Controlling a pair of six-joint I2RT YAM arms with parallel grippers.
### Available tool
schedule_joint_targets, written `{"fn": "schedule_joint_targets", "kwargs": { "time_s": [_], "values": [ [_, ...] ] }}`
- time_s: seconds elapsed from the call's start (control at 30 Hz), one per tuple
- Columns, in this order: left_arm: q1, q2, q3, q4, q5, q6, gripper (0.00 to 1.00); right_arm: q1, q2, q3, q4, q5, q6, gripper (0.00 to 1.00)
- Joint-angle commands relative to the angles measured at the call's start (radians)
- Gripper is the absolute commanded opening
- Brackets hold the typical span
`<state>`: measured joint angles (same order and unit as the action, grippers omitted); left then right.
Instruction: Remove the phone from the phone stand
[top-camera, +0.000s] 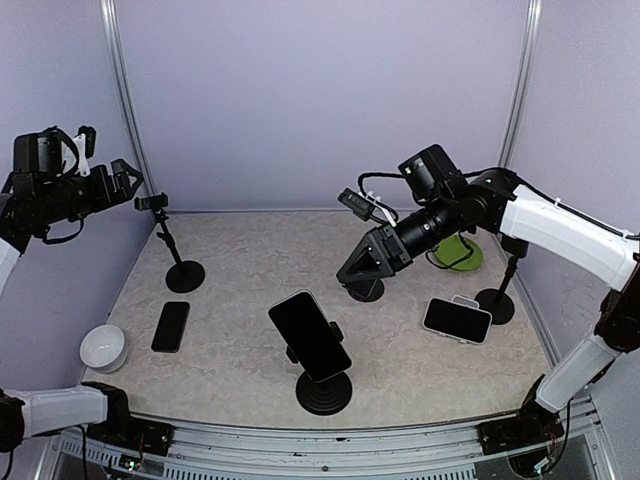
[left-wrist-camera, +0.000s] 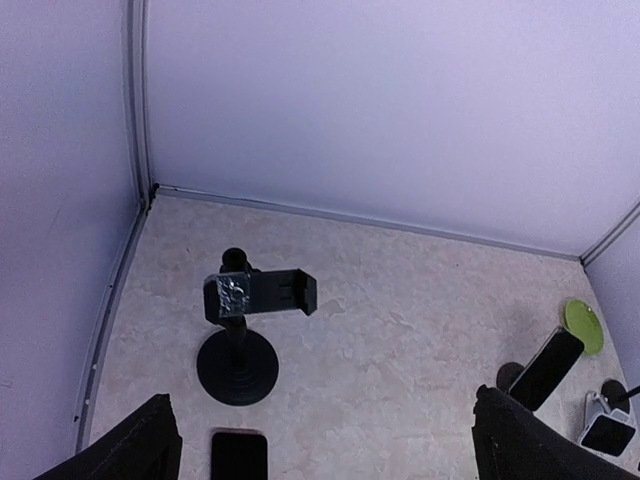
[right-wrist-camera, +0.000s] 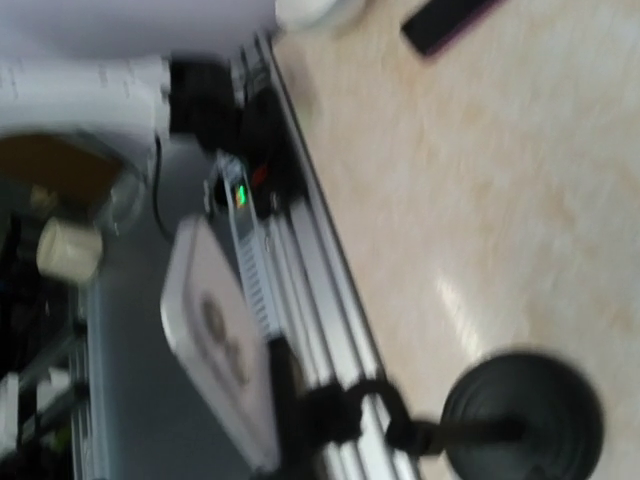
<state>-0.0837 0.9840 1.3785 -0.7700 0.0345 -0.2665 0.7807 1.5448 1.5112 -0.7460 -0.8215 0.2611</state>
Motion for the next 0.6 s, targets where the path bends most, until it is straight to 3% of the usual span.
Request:
{"fn": "schedule_joint_targets", "kwargs": {
  "time_s": [0.0, 0.23, 0.57],
  "values": [
    [-0.083, -0.011, 0.032, -0.093, 0.028, 0.030, 0.99, 0.067, 0.029, 0.071, -0.205, 0.044, -0.107, 0.87],
    [-0.276, 0.008, 0.061, -0.120, -0.060, 0.008, 0.99, 0.179, 0.109, 0.167, -0.333, 0.084, -0.157, 0.85],
    [-0.363, 0.038, 0.089, -0.105, -0.098, -0.008, 0.99, 0.256, 0.183, 0.232, -0.374, 0.176, -0.142, 0.80]
  ]
}}
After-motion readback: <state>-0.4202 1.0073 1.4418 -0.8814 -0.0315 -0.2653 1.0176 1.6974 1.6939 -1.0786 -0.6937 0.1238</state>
